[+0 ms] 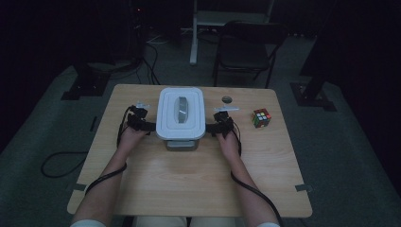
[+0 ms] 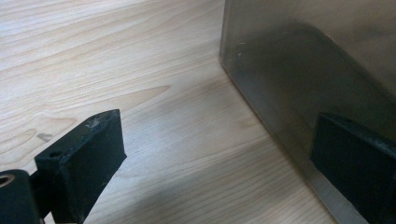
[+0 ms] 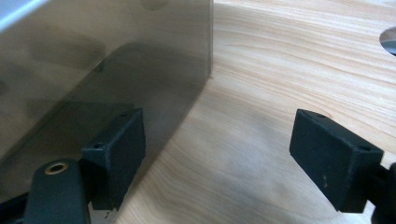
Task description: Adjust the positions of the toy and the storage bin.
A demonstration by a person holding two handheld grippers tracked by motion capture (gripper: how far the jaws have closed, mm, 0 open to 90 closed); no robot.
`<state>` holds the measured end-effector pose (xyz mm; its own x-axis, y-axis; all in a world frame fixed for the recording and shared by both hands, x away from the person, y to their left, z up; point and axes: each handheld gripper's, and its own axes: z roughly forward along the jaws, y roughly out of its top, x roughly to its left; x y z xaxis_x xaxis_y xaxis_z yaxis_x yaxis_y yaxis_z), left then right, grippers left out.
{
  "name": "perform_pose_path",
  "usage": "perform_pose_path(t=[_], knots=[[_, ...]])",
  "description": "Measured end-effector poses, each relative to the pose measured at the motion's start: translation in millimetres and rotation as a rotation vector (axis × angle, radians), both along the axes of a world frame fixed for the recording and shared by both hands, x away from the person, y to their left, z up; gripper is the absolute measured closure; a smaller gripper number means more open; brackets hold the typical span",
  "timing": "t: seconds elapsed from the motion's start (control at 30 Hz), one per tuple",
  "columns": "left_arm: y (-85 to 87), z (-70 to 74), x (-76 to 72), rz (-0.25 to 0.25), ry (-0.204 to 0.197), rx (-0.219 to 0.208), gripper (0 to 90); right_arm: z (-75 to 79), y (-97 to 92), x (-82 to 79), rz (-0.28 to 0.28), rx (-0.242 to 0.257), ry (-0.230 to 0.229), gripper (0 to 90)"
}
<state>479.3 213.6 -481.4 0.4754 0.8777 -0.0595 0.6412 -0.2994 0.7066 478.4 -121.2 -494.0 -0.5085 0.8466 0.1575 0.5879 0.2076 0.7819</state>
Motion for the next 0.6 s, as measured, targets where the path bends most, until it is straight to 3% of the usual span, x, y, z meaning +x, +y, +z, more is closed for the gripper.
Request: perform_pose_path(t=[0.6], knots=[[-40.3,-5.0,-4.6,-0.062,0.013,-0.035,5.1,0.0,-43.3,-12.6,-0.044,0.002,0.01,18.3]])
